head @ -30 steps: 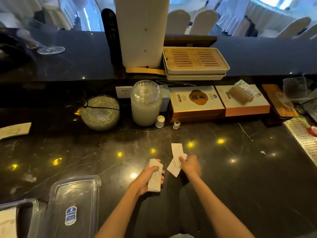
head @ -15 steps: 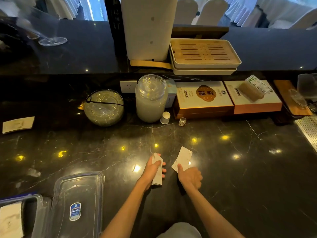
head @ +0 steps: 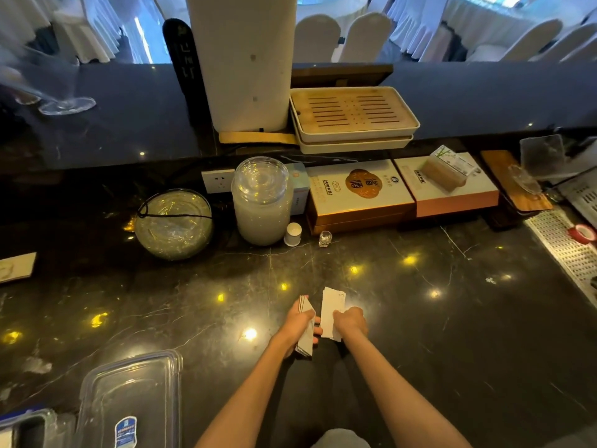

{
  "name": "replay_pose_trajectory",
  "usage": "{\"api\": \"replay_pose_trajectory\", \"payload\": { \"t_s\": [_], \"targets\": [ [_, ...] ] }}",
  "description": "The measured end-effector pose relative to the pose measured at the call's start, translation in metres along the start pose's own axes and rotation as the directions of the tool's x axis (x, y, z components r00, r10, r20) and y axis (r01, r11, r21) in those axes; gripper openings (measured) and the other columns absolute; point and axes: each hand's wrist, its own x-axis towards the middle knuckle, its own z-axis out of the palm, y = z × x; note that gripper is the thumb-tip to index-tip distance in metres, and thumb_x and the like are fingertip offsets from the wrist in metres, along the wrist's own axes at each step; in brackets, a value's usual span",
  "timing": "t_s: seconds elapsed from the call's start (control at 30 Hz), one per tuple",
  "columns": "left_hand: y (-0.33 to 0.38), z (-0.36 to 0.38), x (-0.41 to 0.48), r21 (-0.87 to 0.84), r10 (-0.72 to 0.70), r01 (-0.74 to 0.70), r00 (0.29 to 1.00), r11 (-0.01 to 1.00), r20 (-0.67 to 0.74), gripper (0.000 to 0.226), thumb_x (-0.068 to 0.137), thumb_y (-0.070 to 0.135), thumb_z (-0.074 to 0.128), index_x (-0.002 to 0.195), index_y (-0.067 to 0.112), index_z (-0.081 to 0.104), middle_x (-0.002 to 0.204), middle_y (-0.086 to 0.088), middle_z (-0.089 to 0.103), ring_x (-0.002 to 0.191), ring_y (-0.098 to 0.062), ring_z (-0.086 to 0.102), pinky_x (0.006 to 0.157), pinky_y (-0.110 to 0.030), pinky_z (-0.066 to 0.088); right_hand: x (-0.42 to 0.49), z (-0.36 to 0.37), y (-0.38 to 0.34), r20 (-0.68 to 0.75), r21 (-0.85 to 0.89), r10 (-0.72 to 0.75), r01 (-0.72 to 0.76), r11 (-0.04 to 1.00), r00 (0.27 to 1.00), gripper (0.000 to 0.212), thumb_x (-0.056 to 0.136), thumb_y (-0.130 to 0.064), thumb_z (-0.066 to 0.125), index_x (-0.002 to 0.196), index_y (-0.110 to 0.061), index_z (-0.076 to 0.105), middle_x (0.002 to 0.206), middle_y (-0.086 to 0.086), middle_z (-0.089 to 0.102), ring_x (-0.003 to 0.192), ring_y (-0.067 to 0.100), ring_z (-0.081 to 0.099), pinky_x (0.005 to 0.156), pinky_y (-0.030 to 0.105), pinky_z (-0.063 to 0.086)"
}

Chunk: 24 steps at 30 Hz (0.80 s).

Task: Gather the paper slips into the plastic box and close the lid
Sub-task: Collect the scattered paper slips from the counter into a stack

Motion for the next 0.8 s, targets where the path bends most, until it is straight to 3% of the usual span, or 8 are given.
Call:
{"api": "replay_pose_trajectory", "payload": {
  "t_s": [0.07, 0.2, 0.37, 0.47, 0.57, 0.63, 0.7, 0.8],
  "targets": [
    [-0.001, -0.003, -0.006, -0.024, 0.001, -0.001, 1.0, 1.0, 0.014, 0.047, 0.102, 0.011, 0.039, 0.145, 0.026, 0.028, 0.096, -0.019, 0.062, 0.065, -0.023, 0.059, 0.052, -0.032, 0.047, 0.005, -0.005, 0.003, 0.077, 0.121, 0.022, -0.031, 0.992, 0.997, 0.034, 0.092, -0.016, 0.05, 0.123, -0.001, 0.052, 0.122, 0.02, 0.062, 0.102, 0.035, 0.062, 0.072, 0.035, 0.052],
    [-0.008, -0.016, -0.019, -0.173, 0.033, -0.031, 0.999, 0.985, 0.009, 0.037, 0.104, 0.018, 0.043, 0.14, 0.025, 0.037, 0.122, -0.027, 0.064, 0.081, -0.028, 0.064, 0.061, -0.036, 0.052, -0.004, -0.013, 0.007, 0.289, 0.425, 0.036, -0.162, 0.89, 0.957, 0.028, 0.096, -0.005, 0.045, 0.122, -0.002, 0.054, 0.089, 0.011, 0.064, 0.07, 0.02, 0.061, 0.051, 0.028, 0.046],
    [-0.019, -0.031, -0.038, -0.323, 0.127, -0.147, 0.989, 0.935, -0.081, 0.04, 0.097, 0.038, 0.056, 0.134, 0.036, 0.043, 0.114, -0.019, 0.063, 0.078, -0.026, 0.066, 0.067, -0.042, 0.057, -0.026, -0.026, 0.02, 0.447, 0.631, -0.116, -0.221, 0.744, 0.887, 0.022, 0.099, -0.008, 0.048, 0.12, -0.005, 0.054, 0.103, 0.011, 0.069, 0.08, 0.018, 0.067, 0.056, 0.029, 0.054],
    [-0.027, -0.03, -0.05, -0.291, 0.143, -0.15, 0.989, 0.945, -0.045, 0.031, 0.092, 0.053, 0.055, 0.119, 0.04, 0.06, 0.112, -0.016, 0.073, 0.094, -0.034, 0.072, 0.074, -0.045, 0.06, -0.055, -0.019, 0.027, 0.532, 0.592, -0.258, -0.137, 0.794, 0.806, 0.019, 0.099, -0.01, 0.048, 0.115, -0.006, 0.058, 0.106, 0.011, 0.071, 0.095, 0.022, 0.069, 0.071, 0.033, 0.06],
    [-0.036, -0.02, -0.059, -0.298, 0.13, -0.126, 0.992, 0.946, -0.008, 0.036, 0.088, 0.054, 0.06, 0.119, 0.036, 0.061, 0.113, -0.019, 0.072, 0.103, -0.037, 0.071, 0.077, -0.046, 0.059, -0.08, -0.004, 0.033, 0.465, 0.545, -0.343, 0.041, 0.837, 0.816, 0.02, 0.097, -0.013, 0.053, 0.111, -0.006, 0.065, 0.11, 0.014, 0.071, 0.099, 0.024, 0.068, 0.082, 0.033, 0.058],
    [-0.041, -0.013, -0.062, -0.297, 0.135, -0.15, 0.988, 0.943, -0.07, 0.048, 0.083, 0.046, 0.069, 0.126, 0.032, 0.054, 0.113, -0.02, 0.072, 0.1, -0.037, 0.072, 0.076, -0.046, 0.059, -0.093, 0.006, 0.037, 0.302, 0.467, -0.42, 0.252, 0.848, 0.856, 0.02, 0.094, -0.014, 0.057, 0.107, -0.005, 0.07, 0.109, 0.013, 0.072, 0.095, 0.022, 0.068, 0.082, 0.034, 0.057],
    [-0.048, -0.008, -0.066, -0.306, 0.161, -0.199, 0.977, 0.931, -0.142, 0.051, 0.088, 0.033, 0.069, 0.135, 0.029, 0.048, 0.116, -0.018, 0.072, 0.097, -0.035, 0.071, 0.08, -0.048, 0.058, -0.108, 0.012, 0.042, 0.146, 0.36, -0.511, 0.436, 0.825, 0.847, 0.019, 0.091, -0.016, 0.061, 0.106, -0.009, 0.072, 0.108, 0.009, 0.071, 0.091, 0.018, 0.068, 0.085, 0.037, 0.057],
    [-0.054, -0.005, -0.078, -0.28, 0.256, -0.329, 0.929, 0.902, -0.268, 0.043, 0.096, 0.019, 0.06, 0.133, 0.036, 0.046, 0.116, -0.015, 0.07, 0.094, -0.033, 0.071, 0.075, -0.046, 0.059, -0.129, 0.01, 0.05, 0.041, 0.258, -0.551, 0.524, 0.812, 0.833, 0.033, 0.09, -0.029, 0.062, 0.123, -0.027, 0.06, 0.124, 0.004, 0.055, 0.113, 0.017, 0.055, 0.099, 0.039, 0.05]
  ]
}}
